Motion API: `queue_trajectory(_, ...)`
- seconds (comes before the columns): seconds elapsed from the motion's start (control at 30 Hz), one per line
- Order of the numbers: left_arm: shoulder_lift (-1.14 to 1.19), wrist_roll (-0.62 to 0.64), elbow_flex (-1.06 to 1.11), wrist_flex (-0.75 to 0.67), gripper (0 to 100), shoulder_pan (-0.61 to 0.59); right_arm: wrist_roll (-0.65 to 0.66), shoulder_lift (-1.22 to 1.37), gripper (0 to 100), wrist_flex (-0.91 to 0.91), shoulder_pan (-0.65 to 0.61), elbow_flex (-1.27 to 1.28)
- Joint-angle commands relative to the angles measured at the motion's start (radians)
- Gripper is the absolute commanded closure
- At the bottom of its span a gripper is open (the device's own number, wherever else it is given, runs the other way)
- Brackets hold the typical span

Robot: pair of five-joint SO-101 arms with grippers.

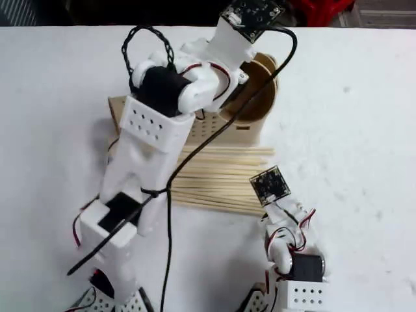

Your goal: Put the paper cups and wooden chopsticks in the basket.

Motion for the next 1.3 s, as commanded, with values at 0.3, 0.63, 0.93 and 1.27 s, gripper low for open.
queue_trajectory(0.3, 0.085, 0.04, -0.152, -0.058, 98, -0.021, 0.012, -0.005, 96.6, -0.045, -0.002, 0.02)
queue_trajectory(0.63, 0.114, 0.135, -0.153, -0.141, 98, -0.039, 0.012, -0.005, 96.6, -0.045, -0.002, 0.02)
queue_trajectory(0.93, 0.041, 0.157, -0.153, -0.038, 98, -0.031, 0.012, -0.005, 96.4, -0.045, -0.002, 0.02)
queue_trajectory(1.27, -0.019, 0.181, -0.144, -0.071, 98, 0.005, 0.012, -0.005, 96.4, -0.045, -0.002, 0.02)
